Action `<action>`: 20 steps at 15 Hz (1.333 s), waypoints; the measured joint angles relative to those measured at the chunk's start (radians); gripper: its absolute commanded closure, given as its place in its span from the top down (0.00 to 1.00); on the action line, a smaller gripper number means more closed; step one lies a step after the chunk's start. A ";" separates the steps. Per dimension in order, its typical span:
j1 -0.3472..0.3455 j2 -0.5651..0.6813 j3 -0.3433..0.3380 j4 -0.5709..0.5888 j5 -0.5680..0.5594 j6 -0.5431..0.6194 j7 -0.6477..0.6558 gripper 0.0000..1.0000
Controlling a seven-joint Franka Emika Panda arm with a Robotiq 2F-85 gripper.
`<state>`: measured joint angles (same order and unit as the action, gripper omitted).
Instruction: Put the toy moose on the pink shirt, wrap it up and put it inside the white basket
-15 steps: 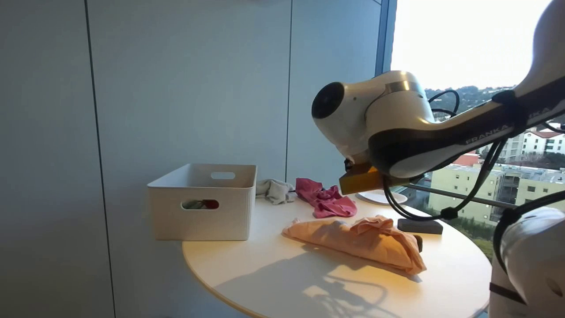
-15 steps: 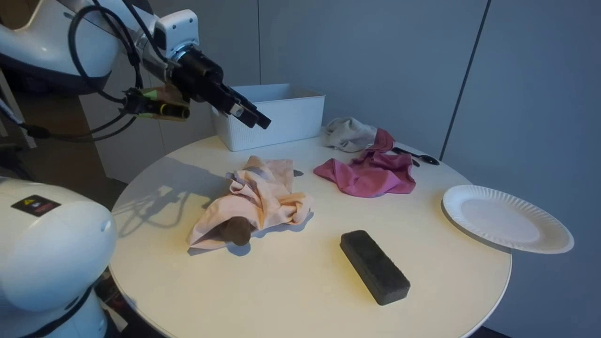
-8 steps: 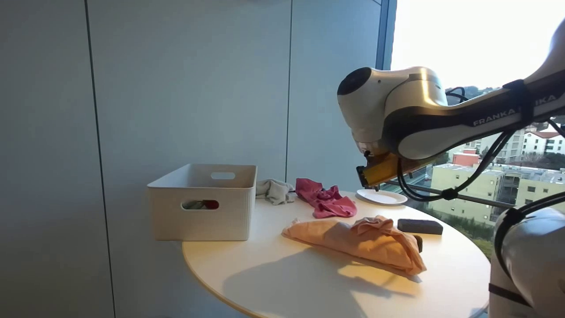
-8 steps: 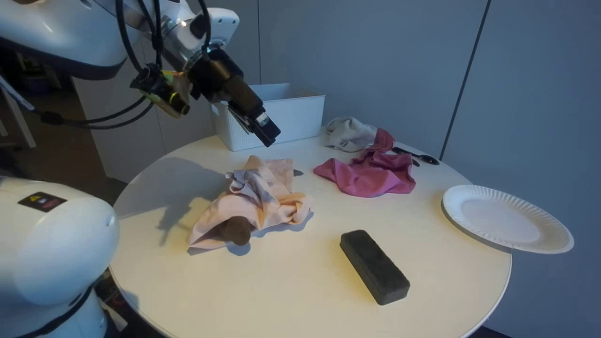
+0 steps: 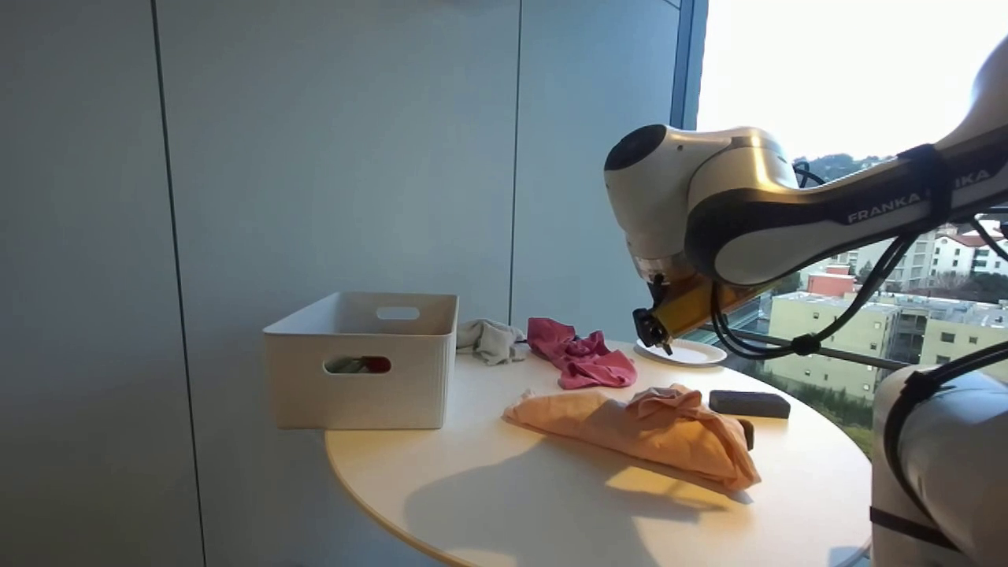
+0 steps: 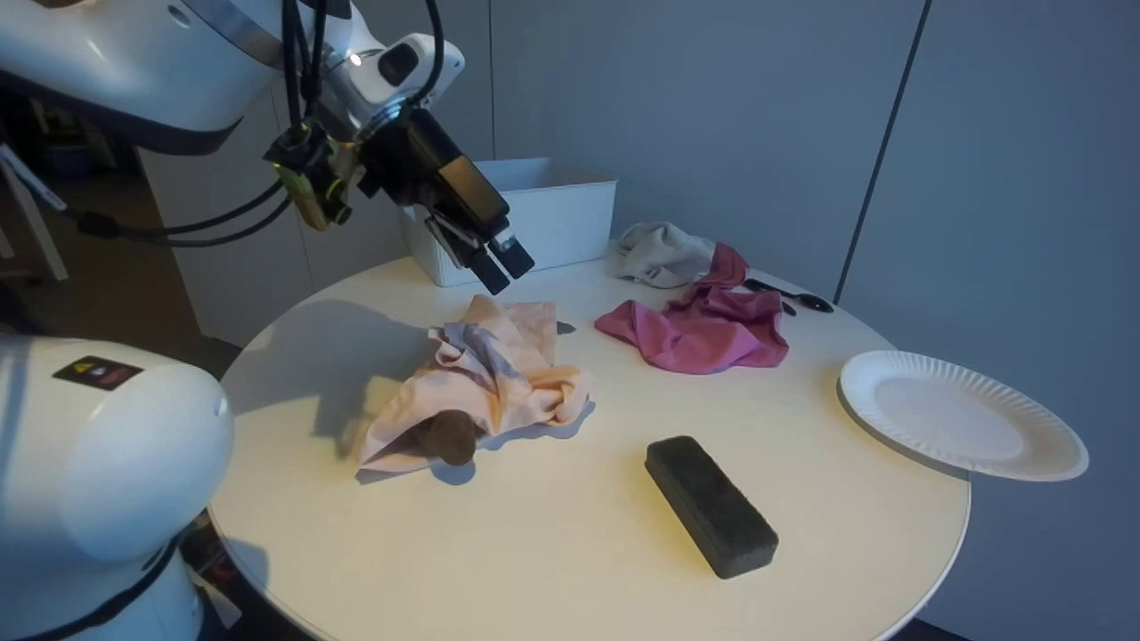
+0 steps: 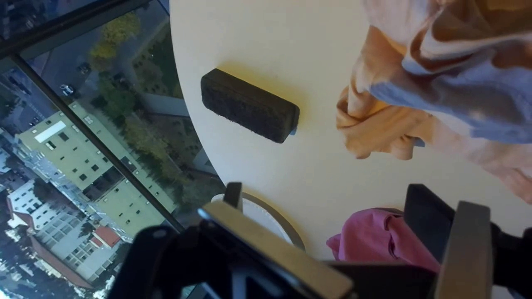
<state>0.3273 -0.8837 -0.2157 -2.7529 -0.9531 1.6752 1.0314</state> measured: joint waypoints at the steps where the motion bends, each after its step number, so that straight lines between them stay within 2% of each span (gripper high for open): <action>1: 0.003 0.001 -0.009 -0.003 0.000 0.016 -0.020 1.00; 4: -0.039 0.044 -0.030 -0.014 0.001 0.231 -0.139 1.00; 8: -0.085 0.163 -0.054 -0.017 0.014 0.549 -0.247 1.00; 11: -0.107 0.232 -0.080 -0.017 0.087 0.743 -0.378 1.00; 16: 0.049 0.216 -0.256 -0.016 0.261 0.761 -0.673 1.00; 20: 0.180 0.197 -0.408 -0.016 0.397 0.663 -0.883 1.00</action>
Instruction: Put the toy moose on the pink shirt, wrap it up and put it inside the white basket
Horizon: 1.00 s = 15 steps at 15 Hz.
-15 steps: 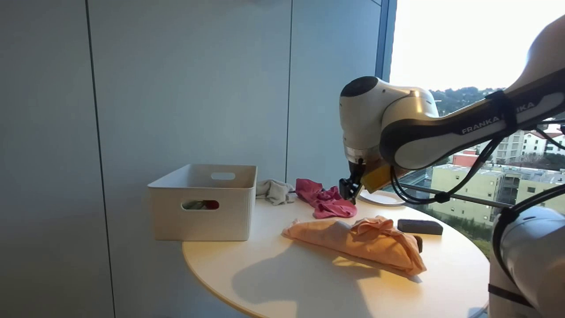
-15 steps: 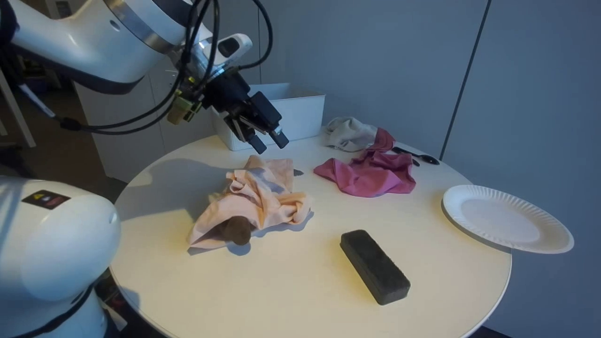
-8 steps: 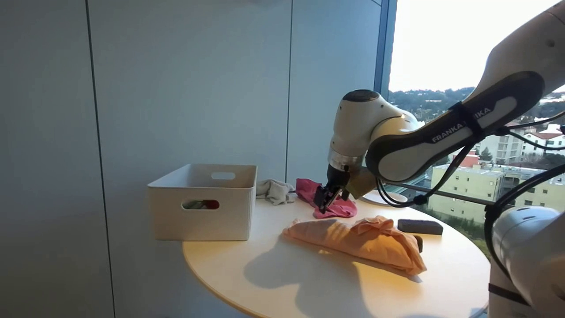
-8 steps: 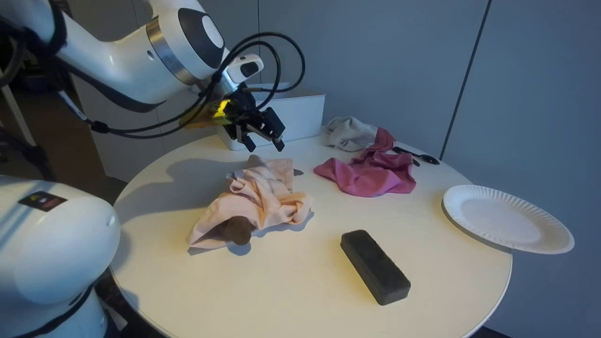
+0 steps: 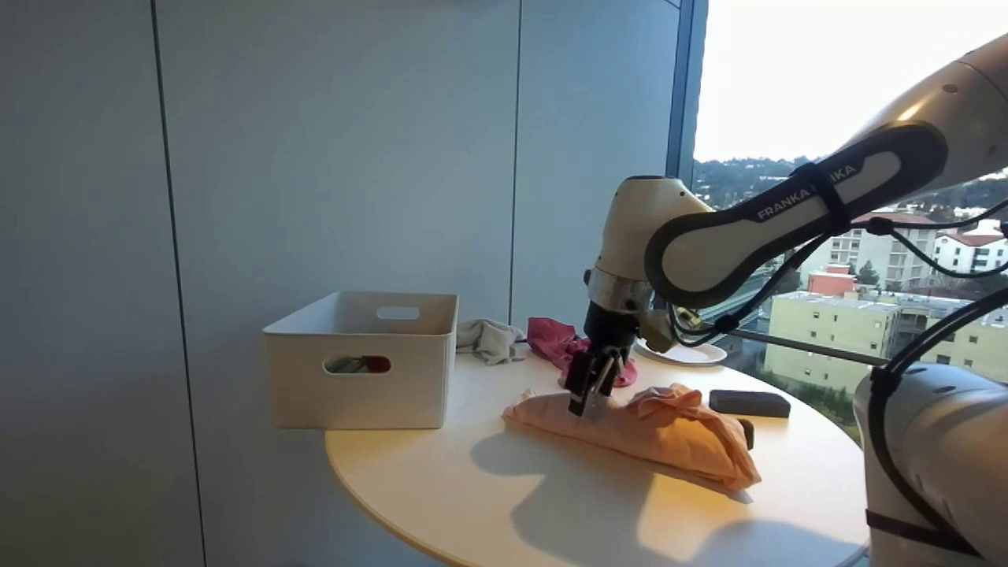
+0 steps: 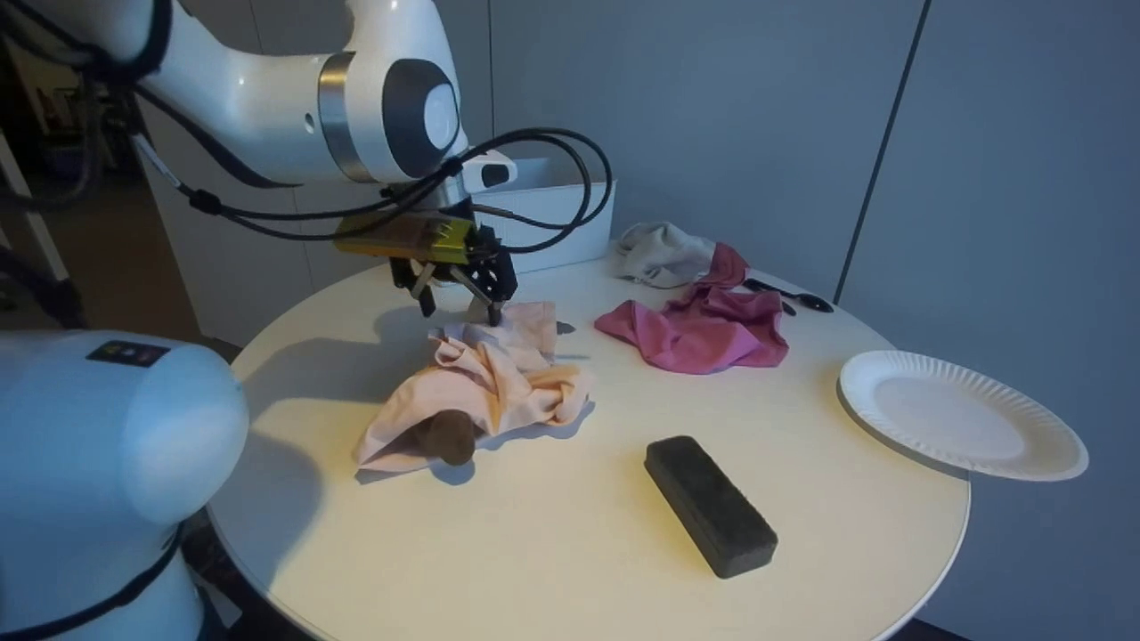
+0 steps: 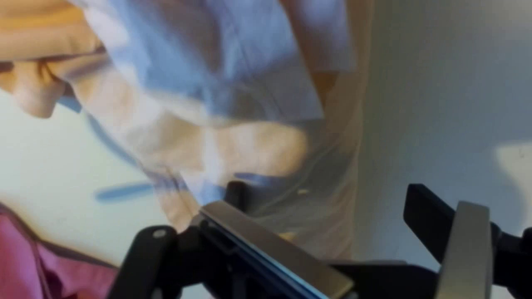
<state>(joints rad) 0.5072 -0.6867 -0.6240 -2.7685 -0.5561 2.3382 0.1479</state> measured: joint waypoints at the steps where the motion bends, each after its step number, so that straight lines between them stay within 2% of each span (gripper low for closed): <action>1: 0.021 0.000 -0.038 0.000 0.023 -0.035 -0.045 1.00; 3: 0.034 0.011 -0.096 -0.001 0.033 -0.121 -0.087 1.00; 5: 0.015 0.045 -0.110 -0.001 0.010 -0.176 -0.070 1.00; 6: 0.009 0.065 -0.111 -0.001 0.004 -0.202 -0.062 0.75; 7: 0.008 0.084 -0.110 0.000 0.004 -0.227 -0.056 0.73; 8: 0.013 0.098 -0.106 0.005 0.005 -0.248 -0.052 0.67; 9: -0.009 0.119 -0.070 0.007 0.043 -0.263 -0.064 0.59; 12: -0.175 0.211 0.137 0.018 0.168 -0.313 -0.152 0.34; 15: -0.299 0.284 0.320 0.050 0.210 -0.398 -0.212 0.13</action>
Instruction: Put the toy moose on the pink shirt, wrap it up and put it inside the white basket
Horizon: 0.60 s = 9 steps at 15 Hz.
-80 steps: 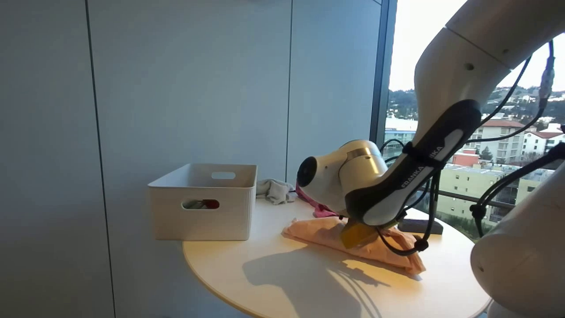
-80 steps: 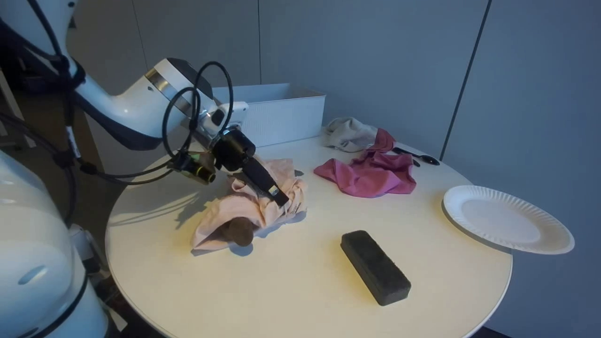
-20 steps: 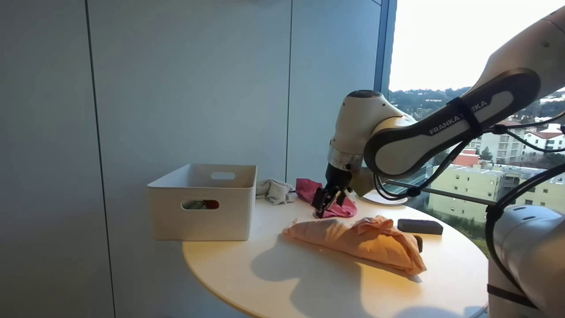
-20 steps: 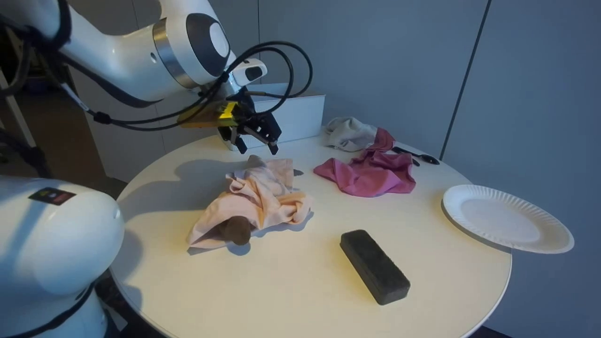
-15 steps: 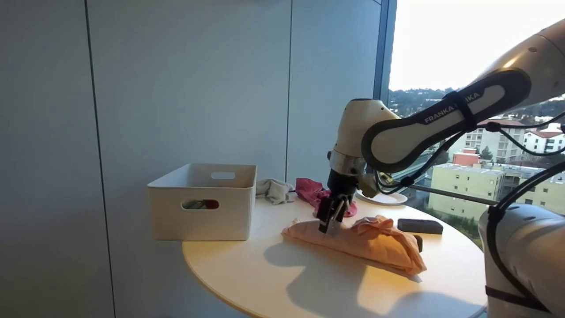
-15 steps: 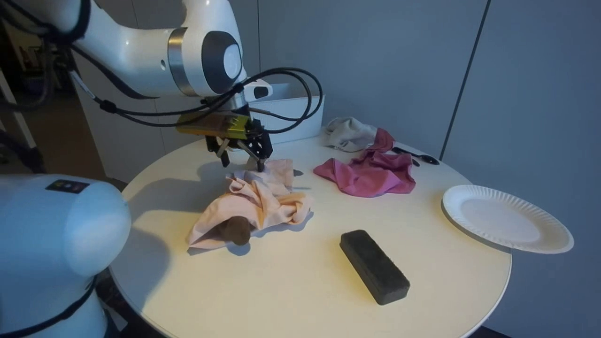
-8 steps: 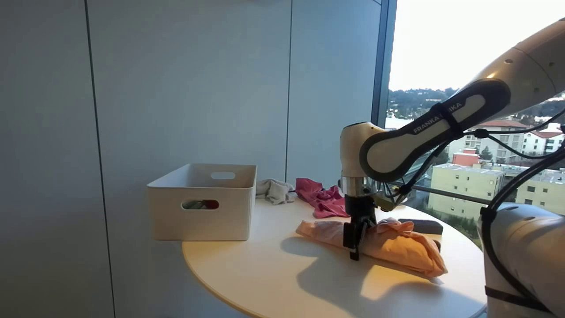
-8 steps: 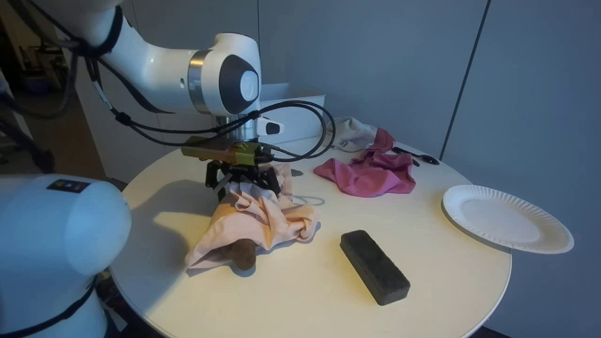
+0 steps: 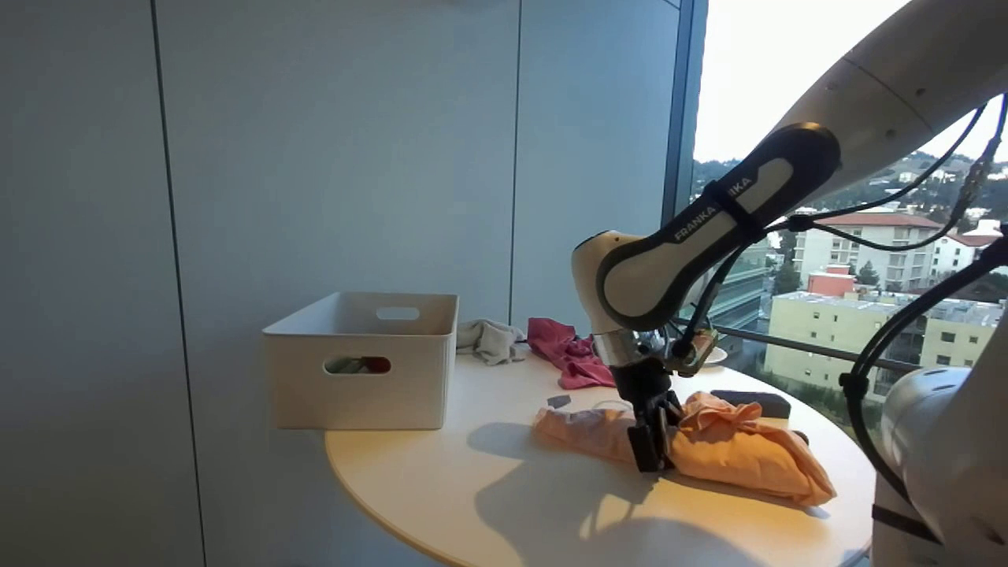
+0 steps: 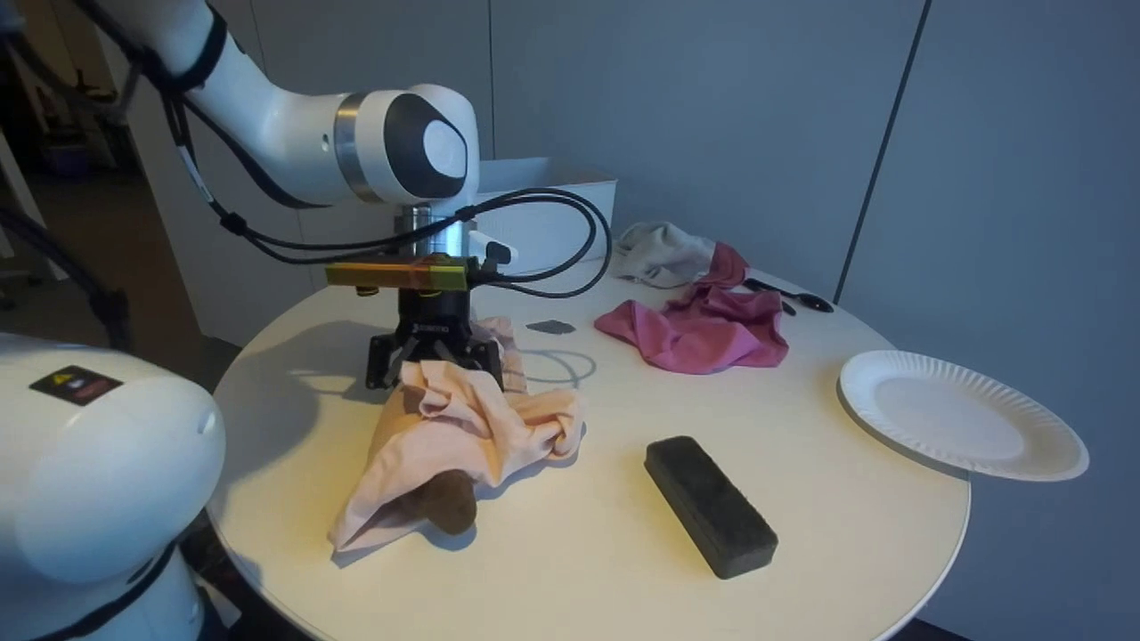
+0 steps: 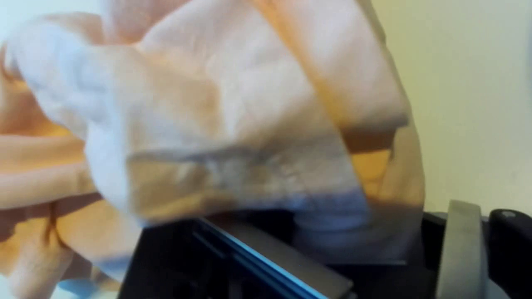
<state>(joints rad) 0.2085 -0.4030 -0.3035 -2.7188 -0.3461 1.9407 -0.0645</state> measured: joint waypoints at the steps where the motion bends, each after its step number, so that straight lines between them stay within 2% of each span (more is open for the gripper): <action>1: -0.026 0.020 0.041 0.012 0.000 -0.029 -0.015 0.10; 2: -0.048 0.039 0.079 0.024 0.000 -0.058 -0.030 0.06; 4: -0.076 0.073 0.153 0.042 -0.030 -0.095 -0.045 0.05; 7: -0.085 0.086 0.243 0.047 -0.104 -0.101 -0.061 0.10; 9: -0.085 0.074 0.290 0.048 -0.150 -0.089 -0.077 0.09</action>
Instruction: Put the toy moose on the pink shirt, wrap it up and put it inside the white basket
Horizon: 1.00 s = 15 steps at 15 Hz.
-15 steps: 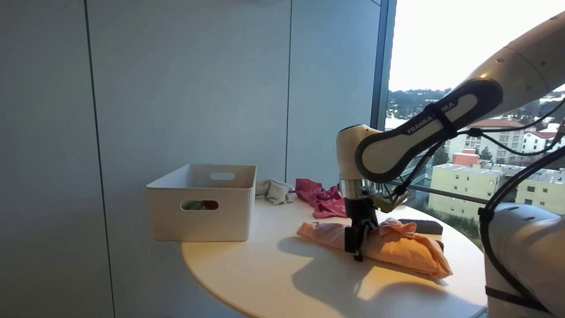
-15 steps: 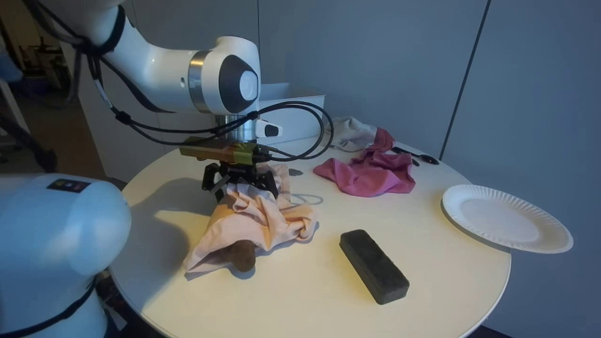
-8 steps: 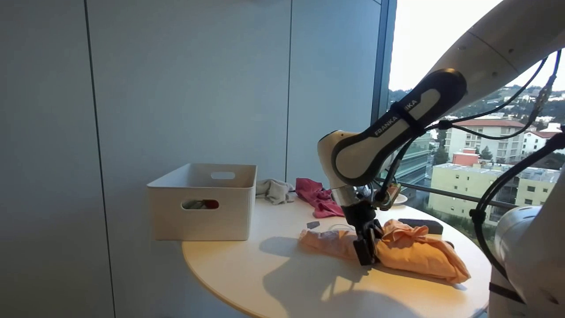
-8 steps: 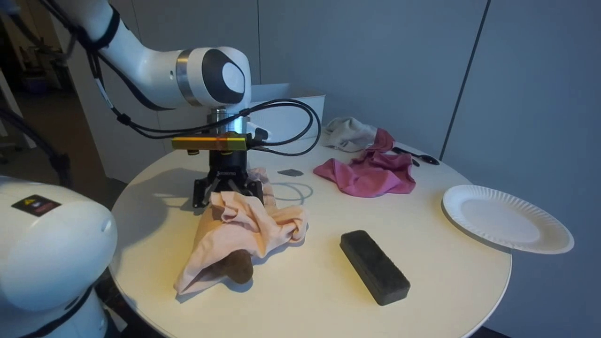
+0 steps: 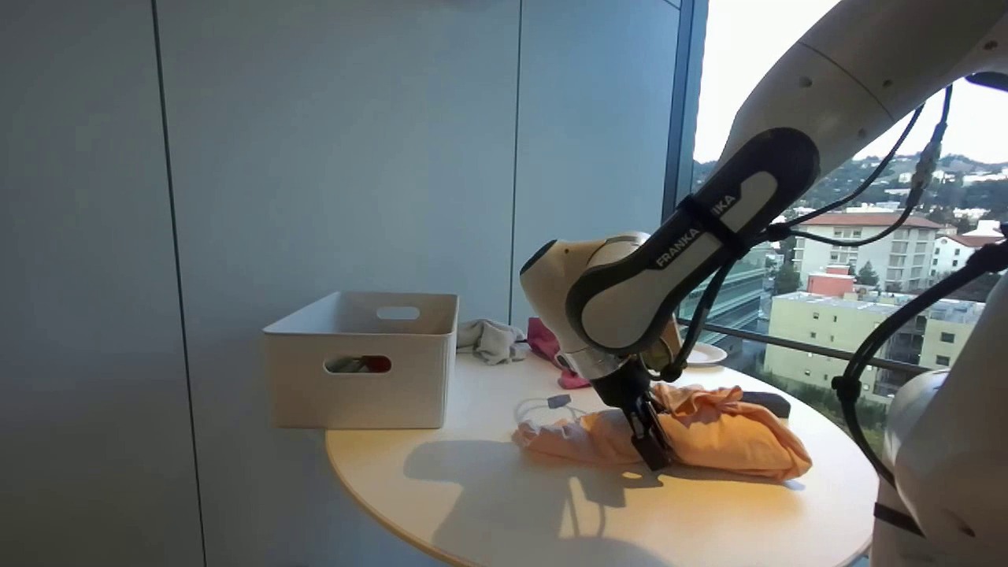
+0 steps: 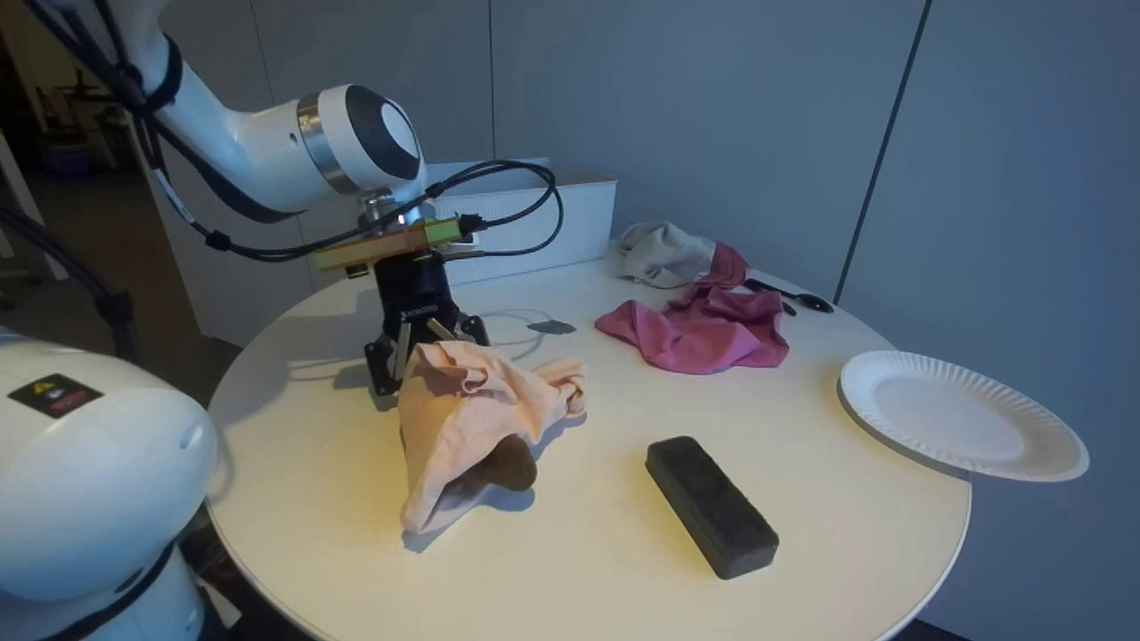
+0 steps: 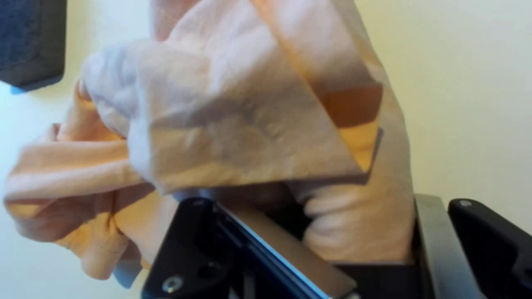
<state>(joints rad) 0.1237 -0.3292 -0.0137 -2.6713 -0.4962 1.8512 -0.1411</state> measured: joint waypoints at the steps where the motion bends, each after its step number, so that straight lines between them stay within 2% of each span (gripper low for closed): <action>1: 0.000 -0.010 0.021 0.001 -0.023 0.004 -0.002 0.11; 8: 0.008 -0.127 0.151 -0.004 -0.237 -0.015 0.026 0.10; 15: 0.062 -0.200 0.241 0.013 -0.467 -0.086 0.119 0.09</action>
<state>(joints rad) 0.1858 -0.5290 0.2271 -2.6584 -0.9633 1.7648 -0.0219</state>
